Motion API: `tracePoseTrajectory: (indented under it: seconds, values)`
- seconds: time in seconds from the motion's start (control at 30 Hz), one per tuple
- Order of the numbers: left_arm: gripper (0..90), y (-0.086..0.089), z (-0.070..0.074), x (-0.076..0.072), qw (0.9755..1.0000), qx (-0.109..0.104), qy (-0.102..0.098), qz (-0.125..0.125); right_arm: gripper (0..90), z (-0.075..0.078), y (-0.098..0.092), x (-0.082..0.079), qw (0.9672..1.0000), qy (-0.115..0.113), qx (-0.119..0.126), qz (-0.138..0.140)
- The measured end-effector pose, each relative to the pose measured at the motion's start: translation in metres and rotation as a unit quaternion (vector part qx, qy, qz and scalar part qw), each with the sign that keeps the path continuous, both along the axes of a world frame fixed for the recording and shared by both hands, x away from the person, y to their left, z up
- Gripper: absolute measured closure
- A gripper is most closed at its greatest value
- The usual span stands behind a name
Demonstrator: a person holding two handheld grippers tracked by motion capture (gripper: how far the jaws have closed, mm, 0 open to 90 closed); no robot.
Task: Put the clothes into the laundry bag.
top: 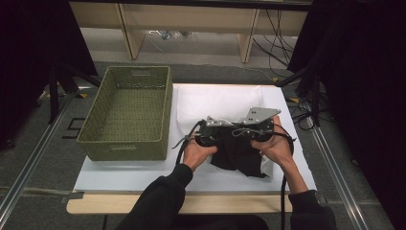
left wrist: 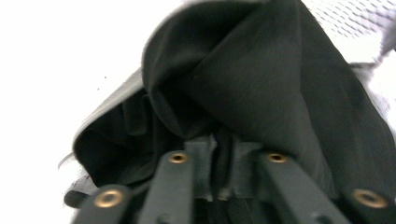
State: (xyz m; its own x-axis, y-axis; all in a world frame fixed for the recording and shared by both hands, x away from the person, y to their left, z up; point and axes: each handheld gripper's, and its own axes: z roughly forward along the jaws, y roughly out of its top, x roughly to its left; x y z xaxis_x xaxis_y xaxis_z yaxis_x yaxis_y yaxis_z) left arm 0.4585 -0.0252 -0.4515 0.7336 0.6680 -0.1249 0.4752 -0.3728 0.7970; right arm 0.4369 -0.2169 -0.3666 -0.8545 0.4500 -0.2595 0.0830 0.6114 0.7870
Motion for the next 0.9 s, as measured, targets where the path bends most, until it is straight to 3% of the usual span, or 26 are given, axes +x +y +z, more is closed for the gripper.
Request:
tracePoseTrajectory:
  seconds: [0.03, 0.1, 0.2, 0.23, 0.3, 0.43, 0.5, 0.57, 0.6, 0.7, 0.77, 0.83, 0.9]
  values:
    - [74.6, 0.0, 0.001, -0.003, 0.9999, -0.012, -0.003, 0.01, 90.0, -0.001, 0.0, 0.0, 0.9999, -0.002, 0.004, -0.011]
    - [68.1, 0.006, 0.005, -0.008, 0.9998, -0.012, -0.013, 0.011, 90.0, -0.001, -0.003, 0.002, 1.0, -0.001, 0.001, -0.008]
    - [65.1, 0.014, 0.015, -0.019, 0.9983, 0.013, -0.057, 0.002, 90.0, -0.001, -0.005, 0.002, 0.9999, -0.002, 0.003, -0.012]
    - [64.3, 0.017, 0.018, -0.02, 0.9985, 0.002, -0.054, 0.001, 90.0, -0.001, -0.004, 0.003, 0.9999, -0.001, 0.003, -0.012]
    - [62.3, 0.018, 0.022, -0.021, 0.9983, -0.042, -0.041, 0.006, 90.0, -0.001, -0.003, 0.003, 0.9999, -0.006, -0.003, -0.014]
    - [71.7, 0.008, 0.022, -0.021, 0.9955, -0.075, -0.049, -0.03, 89.9, 0.0, 0.001, 0.004, 0.9998, -0.013, -0.006, -0.014]
    - [78.4, 0.001, 0.018, -0.018, 0.9967, -0.064, -0.044, -0.025, 90.0, 0.001, 0.001, 0.003, 0.9998, -0.013, -0.004, -0.015]
    - [83.0, -0.003, 0.015, -0.011, 0.9983, -0.049, -0.032, 0.0, 90.0, 0.001, 0.001, 0.003, 0.9998, -0.015, -0.007, -0.011]
    - [84.2, -0.004, 0.013, -0.008, 0.9981, -0.057, -0.022, 0.007, 90.0, 0.001, 0.001, 0.002, 0.9999, -0.013, -0.006, -0.009]
    - [83.9, 0.001, 0.008, 0.003, 0.999, -0.043, -0.012, 0.009, 90.0, 0.001, 0.001, 0.001, 0.9999, -0.013, -0.009, -0.003]
    - [76.7, 0.009, 0.008, 0.002, 0.9995, -0.032, 0.006, -0.006, 90.0, 0.001, 0.001, 0.001, 0.9999, -0.01, -0.011, -0.003]
    - [66.8, 0.019, 0.012, -0.006, 0.9999, -0.01, -0.001, -0.005, 89.9, 0.0, 0.0, 0.001, 0.9999, -0.006, -0.012, -0.003]
    - [56.4, 0.032, 0.017, -0.014, 0.9999, -0.011, 0.002, 0.005, 90.0, -0.001, -0.001, 0.001, 0.9999, -0.005, -0.013, -0.002]
